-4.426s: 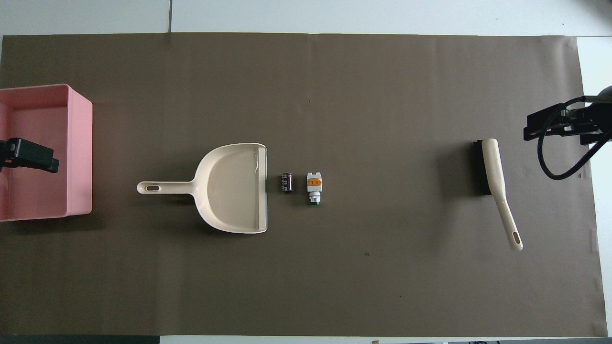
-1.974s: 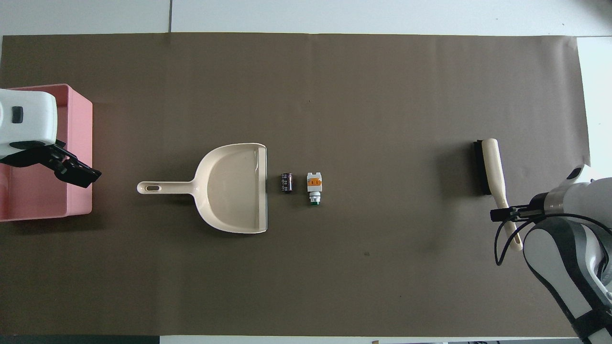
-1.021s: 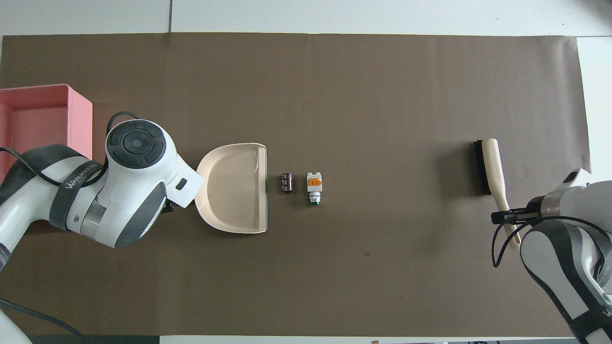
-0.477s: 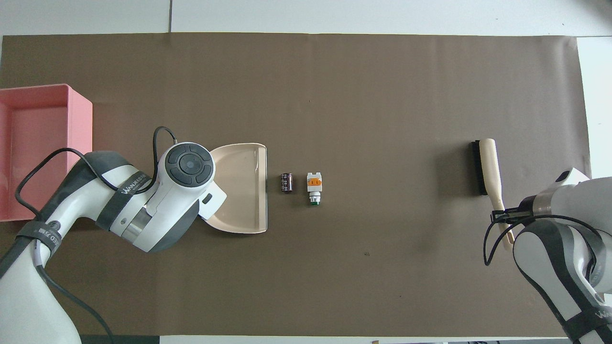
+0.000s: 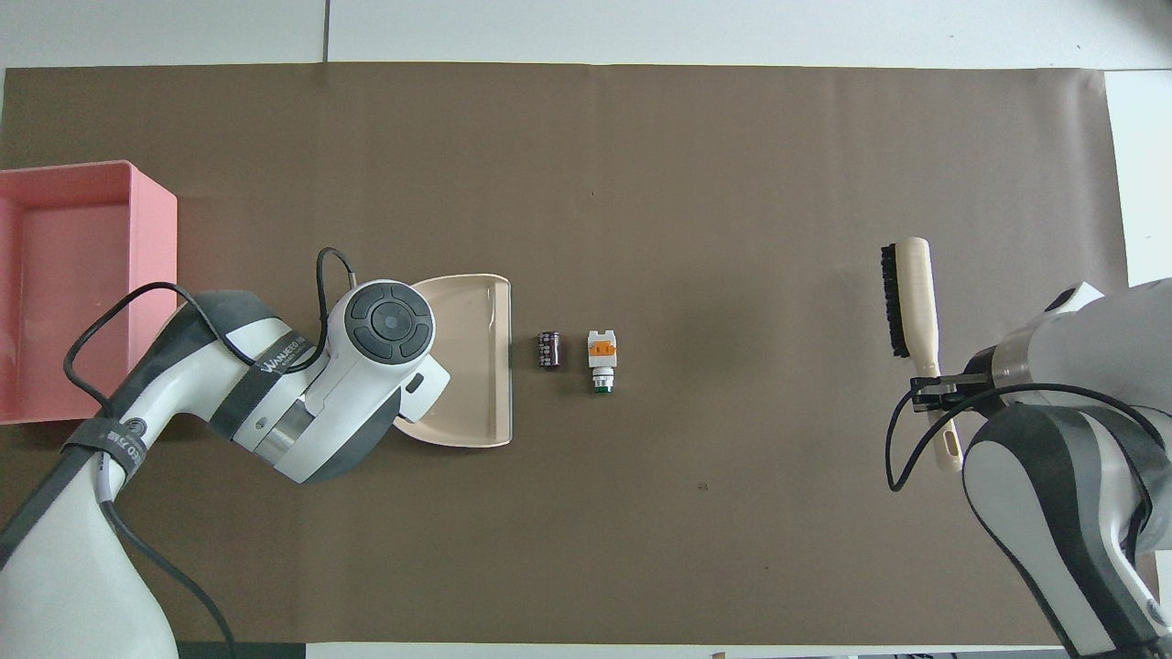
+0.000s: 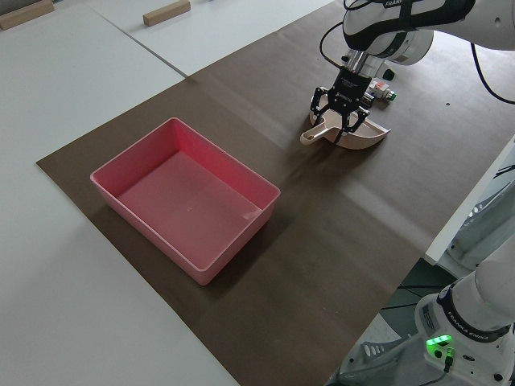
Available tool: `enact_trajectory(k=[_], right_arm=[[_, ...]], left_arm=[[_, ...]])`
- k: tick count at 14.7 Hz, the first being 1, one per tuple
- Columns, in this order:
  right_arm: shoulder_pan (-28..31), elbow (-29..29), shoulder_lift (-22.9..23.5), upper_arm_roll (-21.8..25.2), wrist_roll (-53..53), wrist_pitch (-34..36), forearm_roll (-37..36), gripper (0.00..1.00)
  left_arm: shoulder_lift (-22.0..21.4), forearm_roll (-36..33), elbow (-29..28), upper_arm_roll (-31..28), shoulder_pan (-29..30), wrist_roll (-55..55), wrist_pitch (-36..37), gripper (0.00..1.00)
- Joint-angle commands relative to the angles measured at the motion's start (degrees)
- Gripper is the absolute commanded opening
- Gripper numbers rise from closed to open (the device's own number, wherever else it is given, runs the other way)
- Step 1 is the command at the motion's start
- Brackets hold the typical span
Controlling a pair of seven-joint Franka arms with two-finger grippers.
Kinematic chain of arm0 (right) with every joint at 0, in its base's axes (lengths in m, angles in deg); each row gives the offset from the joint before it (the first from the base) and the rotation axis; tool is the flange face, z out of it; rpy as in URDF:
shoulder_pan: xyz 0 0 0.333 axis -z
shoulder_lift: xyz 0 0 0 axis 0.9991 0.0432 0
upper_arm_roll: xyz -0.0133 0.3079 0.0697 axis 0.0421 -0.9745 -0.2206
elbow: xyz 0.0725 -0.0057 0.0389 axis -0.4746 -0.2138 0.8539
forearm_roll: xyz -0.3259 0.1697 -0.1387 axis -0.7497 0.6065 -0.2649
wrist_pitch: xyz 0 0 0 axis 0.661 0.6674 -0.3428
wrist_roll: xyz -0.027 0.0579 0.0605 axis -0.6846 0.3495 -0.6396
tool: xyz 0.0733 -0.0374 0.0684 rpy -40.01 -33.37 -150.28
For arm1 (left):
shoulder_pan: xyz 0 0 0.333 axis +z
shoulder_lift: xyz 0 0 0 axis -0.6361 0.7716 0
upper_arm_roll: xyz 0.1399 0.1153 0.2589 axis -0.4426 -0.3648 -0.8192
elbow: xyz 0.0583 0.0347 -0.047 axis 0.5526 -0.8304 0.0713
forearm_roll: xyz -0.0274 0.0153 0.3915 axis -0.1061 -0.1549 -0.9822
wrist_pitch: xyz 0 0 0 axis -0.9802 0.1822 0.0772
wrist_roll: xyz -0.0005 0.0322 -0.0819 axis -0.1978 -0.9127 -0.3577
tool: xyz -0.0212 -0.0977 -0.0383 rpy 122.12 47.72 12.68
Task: Clean e-waste and dump in bin
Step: 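Lift the brush with the right gripper while the left gripper holds the dustpan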
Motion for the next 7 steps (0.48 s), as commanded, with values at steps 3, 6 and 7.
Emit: enact_trajectory(k=[3, 6, 7], right_arm=[[-11.95, 0.32, -0.58, -0.36, -12.07, 1.36, -0.01, 0.00], [-20.56, 1.11, 4.06, -0.62, -17.85, -1.44, -2.72, 0.00], [-22.24, 1.55, 6.26, -0.62, -20.41, -3.71, -3.87, 0.00]], left_arm=[[-1.29, -1.12, -0.08, -0.72, -1.05, -1.39, -0.02, 0.21], [-1.72, -1.12, 0.97, -0.72, -1.05, -0.26, 1.90, 0.02], [-1.38, -1.21, 2.45, -0.72, -0.96, 0.36, 3.74, 0.01]])
